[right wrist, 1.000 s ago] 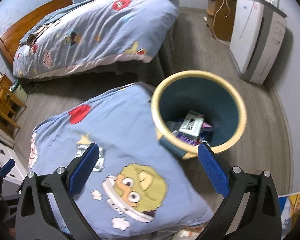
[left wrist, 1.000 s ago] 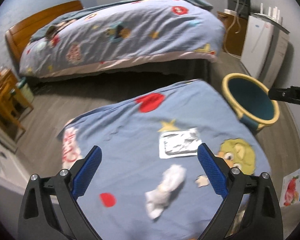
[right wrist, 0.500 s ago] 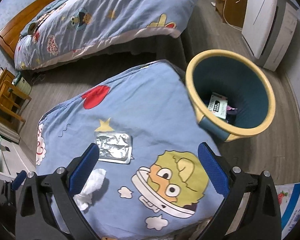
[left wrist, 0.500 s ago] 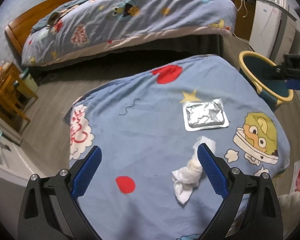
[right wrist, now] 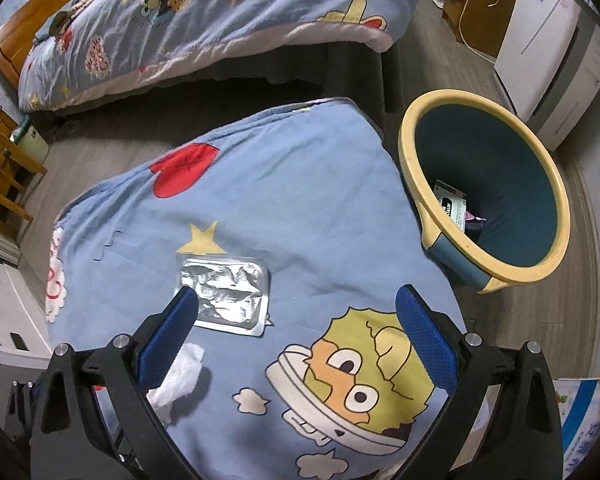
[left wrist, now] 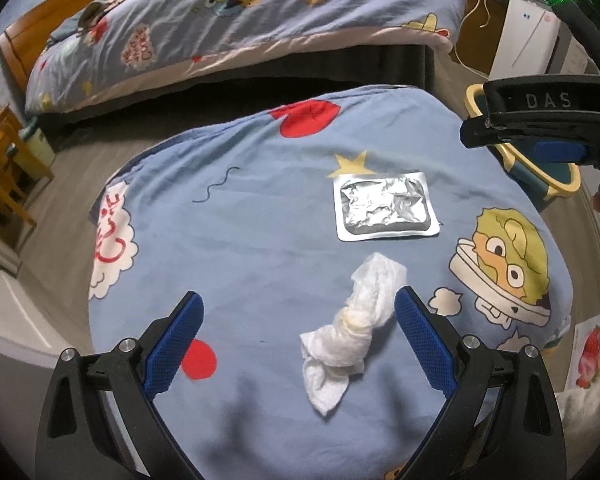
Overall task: Collect trash
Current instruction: 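Grasp the white tissue with the left tool, then grasp the silver foil blister pack with the right tool while the left tool holds the tissue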
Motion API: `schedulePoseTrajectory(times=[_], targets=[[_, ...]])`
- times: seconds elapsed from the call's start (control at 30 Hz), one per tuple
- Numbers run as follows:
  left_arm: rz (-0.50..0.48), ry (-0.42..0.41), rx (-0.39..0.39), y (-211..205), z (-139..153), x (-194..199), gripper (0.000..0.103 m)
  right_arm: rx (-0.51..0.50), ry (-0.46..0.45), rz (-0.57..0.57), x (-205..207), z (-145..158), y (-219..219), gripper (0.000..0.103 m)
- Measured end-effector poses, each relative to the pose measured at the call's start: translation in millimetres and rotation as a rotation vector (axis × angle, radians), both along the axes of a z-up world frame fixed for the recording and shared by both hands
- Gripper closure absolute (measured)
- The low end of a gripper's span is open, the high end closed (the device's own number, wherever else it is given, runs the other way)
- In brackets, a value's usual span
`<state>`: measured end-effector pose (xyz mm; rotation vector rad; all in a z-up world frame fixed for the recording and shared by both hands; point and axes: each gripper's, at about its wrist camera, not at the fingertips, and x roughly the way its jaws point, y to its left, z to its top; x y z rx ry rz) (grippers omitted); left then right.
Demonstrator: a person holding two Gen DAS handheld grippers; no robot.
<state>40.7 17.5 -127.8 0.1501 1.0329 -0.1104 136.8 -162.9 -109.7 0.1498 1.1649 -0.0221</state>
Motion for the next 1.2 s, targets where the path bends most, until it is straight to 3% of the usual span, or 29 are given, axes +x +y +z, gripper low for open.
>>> schedulePoseTrajectory(times=[0.3, 0.47, 0.63, 0.77, 1.03, 1.2], targets=[[-0.071, 0.038, 0.006, -13.1, -15.6, 1.4, 0.01, -0.011, 0.029, 0.0, 10.8, -11.9, -6.1, 0.006], [-0.112, 0.096, 0.019, -20.3, -27.8, 3.4, 0.036, -0.046, 0.036, 0.052, 13.2, -18.4, -2.1, 0.006], [-0.124, 0.138, 0.027, -17.2, -36.0, 5.4, 0.074, -0.123, 0.029, 0.142, 15.6, -25.5, 6.6, 0.006], [-0.075, 0.117, 0.022, -5.1, -29.9, 10.4, 0.077, -0.13, 0.038, 0.24, 17.8, -33.5, 19.8, 0.006], [0.073, 0.121, -0.001, 38.4, -25.9, 24.6, 0.077, -0.184, 0.054, 0.567, 10.6, -57.9, 61.8, 0.006], [0.135, 0.129, -0.049, 54.8, -26.2, 30.7, 0.077, -0.193, 0.051, 0.662, 10.4, -71.2, 80.2, 0.006]])
